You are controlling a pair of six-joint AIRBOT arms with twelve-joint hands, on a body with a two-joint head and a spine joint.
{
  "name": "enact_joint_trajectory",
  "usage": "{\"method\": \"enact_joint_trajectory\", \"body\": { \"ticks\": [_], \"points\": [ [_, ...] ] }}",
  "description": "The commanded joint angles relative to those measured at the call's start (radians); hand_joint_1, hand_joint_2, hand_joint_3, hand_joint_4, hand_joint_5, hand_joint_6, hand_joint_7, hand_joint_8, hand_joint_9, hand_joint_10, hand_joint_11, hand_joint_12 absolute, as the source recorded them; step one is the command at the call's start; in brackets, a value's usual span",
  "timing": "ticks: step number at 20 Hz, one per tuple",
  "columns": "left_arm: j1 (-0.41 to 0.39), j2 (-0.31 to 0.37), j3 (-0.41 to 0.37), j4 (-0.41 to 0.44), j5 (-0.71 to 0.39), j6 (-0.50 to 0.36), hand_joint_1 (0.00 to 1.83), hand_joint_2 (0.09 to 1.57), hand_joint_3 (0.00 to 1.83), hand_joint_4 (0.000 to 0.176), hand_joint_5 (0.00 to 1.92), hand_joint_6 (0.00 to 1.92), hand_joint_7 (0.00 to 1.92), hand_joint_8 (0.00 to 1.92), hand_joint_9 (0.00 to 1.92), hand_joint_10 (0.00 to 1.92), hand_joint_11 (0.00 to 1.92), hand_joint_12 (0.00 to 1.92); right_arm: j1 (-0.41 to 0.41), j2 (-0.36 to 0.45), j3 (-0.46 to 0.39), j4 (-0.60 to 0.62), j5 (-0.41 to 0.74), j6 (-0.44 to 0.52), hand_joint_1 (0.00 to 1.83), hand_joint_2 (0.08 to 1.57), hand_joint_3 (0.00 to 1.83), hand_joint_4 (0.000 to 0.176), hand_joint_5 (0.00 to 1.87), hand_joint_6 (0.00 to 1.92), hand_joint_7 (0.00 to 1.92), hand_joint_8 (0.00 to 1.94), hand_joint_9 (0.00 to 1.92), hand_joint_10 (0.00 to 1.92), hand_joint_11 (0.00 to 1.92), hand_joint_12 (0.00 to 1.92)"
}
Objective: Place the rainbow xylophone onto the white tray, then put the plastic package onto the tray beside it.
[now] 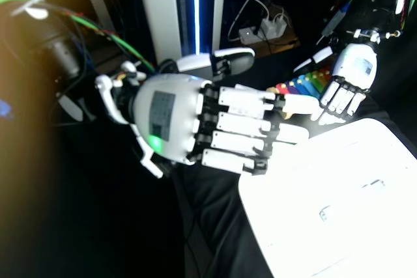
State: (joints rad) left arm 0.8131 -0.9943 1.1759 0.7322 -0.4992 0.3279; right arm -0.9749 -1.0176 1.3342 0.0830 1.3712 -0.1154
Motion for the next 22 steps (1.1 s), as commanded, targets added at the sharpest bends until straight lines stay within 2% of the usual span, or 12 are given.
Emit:
{"method": "enact_joint_trajectory", "body": {
  "ticks": [1, 3, 6, 8, 9, 10, 11, 13, 16, 18, 20, 22],
  "points": [
    [0.002, -0.01, -0.004, 0.006, -0.021, -0.018, 0.87, 0.78, 0.0, 0.073, 0.12, 0.01, 0.25, 0.01, 0.33, 0.01, 0.04, 0.85, 0.008, 0.005, 0.001, 0.03, 0.118, 0.009, 0.53, 0.91, 0.0, 0.077, 0.27, 0.0, 0.42, 0.0, 0.45, 0.0, 0.17, 1.06],
    [0.004, -0.01, -0.003, 0.008, -0.018, -0.019, 0.91, 0.8, 0.01, 0.056, 0.14, 0.01, 0.28, 0.01, 0.34, 0.01, 0.04, 0.85, 0.008, 0.006, 0.001, 0.03, 0.118, 0.009, 0.51, 0.9, 0.0, 0.091, 0.27, 0.0, 0.42, 0.0, 0.44, 0.0, 0.17, 1.02],
    [0.004, -0.011, 0.0, 0.008, -0.017, -0.02, 1.07, 0.93, 0.0, 0.0, 0.4, 0.02, 0.52, 0.01, 0.56, 0.03, 0.22, 0.86, 0.008, 0.006, 0.001, 0.03, 0.118, 0.009, 0.53, 0.91, 0.0, 0.083, 0.28, 0.0, 0.44, 0.01, 0.45, 0.01, 0.2, 1.03],
    [0.004, -0.014, 0.005, 0.002, -0.017, -0.02, 1.17, 1.05, 0.0, 0.008, 0.64, 0.11, 0.76, 0.06, 0.82, 0.09, 0.48, 0.75, 0.008, 0.006, 0.001, 0.03, 0.118, 0.009, 0.53, 0.91, 0.0, 0.073, 0.28, 0.0, 0.43, 0.01, 0.45, 0.01, 0.2, 1.04],
    [0.004, -0.015, 0.006, -0.001, -0.018, -0.02, 1.28, 1.2, 0.0, 0.002, 0.7, 0.34, 0.75, 1.11, 0.9, 0.23, 0.53, 1.02, 0.008, 0.006, 0.001, 0.03, 0.118, 0.009, 0.53, 0.91, 0.0, 0.076, 0.28, 0.0, 0.43, 0.0, 0.45, 0.01, 0.2, 1.05],
    [0.004, -0.017, 0.01, -0.004, -0.019, -0.02, 1.3, 1.24, 0.0, 0.009, 0.49, 1.11, 0.71, 1.39, 0.69, 1.01, 0.52, 1.37, 0.008, 0.006, 0.001, 0.03, 0.118, 0.009, 0.53, 0.9, 0.0, 0.084, 0.28, 0.0, 0.44, 0.0, 0.45, 0.01, 0.21, 1.05],
    [0.003, -0.017, 0.012, -0.007, -0.02, -0.02, 1.42, 1.24, 0.0, 0.001, 0.4, 1.42, 0.62, 1.5, 0.7, 1.43, 0.5, 1.54, 0.008, 0.006, 0.001, 0.03, 0.118, 0.009, 0.54, 0.89, 0.0, 0.08, 0.29, 0.0, 0.44, 0.01, 0.46, 0.01, 0.2, 1.05],
    [0.004, -0.017, 0.014, -0.015, -0.024, -0.02, 1.45, 1.24, 0.0, 0.0, 0.37, 1.54, 0.59, 1.53, 0.7, 1.55, 0.54, 1.62, 0.008, 0.007, 0.001, 0.03, 0.118, 0.009, 0.52, 0.91, 0.01, 0.077, 0.28, 0.0, 0.43, 0.0, 0.46, 0.01, 0.21, 1.05],
    [0.003, -0.016, 0.02, -0.04, -0.034, -0.013, 1.3, 1.29, 0.0, 0.0, 0.61, 1.63, 0.58, 1.49, 0.68, 1.54, 0.59, 1.59, 0.008, 0.008, 0.001, 0.03, 0.118, 0.009, 0.53, 0.9, 0.0, 0.082, 0.29, 0.0, 0.44, 0.01, 0.46, 0.01, 0.21, 1.05],
    [0.003, -0.014, 0.02, -0.081, -0.043, 0.021, 1.42, 1.25, 0.0, 0.0, 0.41, 1.55, 0.58, 1.53, 0.71, 1.54, 0.64, 1.61, 0.008, 0.008, 0.001, 0.03, 0.118, 0.009, 0.53, 0.91, 0.0, 0.076, 0.28, 0.0, 0.44, 0.0, 0.46, 0.0, 0.21, 1.04],
    [0.003, -0.007, 0.02, -0.135, -0.058, 0.06, 1.29, 1.3, 0.0, 0.0, 0.53, 1.65, 0.57, 1.55, 0.69, 1.55, 0.61, 1.57, 0.008, 0.008, 0.001, 0.03, 0.118, 0.009, 0.54, 0.91, 0.0, 0.075, 0.28, 0.0, 0.44, 0.0, 0.46, 0.0, 0.21, 1.04],
    [0.003, 0.002, 0.02, -0.181, -0.073, 0.095, 1.45, 1.24, 0.0, 0.003, 0.37, 1.48, 0.6, 1.54, 0.71, 1.52, 0.57, 1.54, 0.008, 0.008, 0.001, 0.03, 0.118, 0.009, 0.52, 0.92, 0.0, 0.077, 0.27, 0.0, 0.43, 0.0, 0.46, 0.0, 0.21, 1.04]
  ]
}}
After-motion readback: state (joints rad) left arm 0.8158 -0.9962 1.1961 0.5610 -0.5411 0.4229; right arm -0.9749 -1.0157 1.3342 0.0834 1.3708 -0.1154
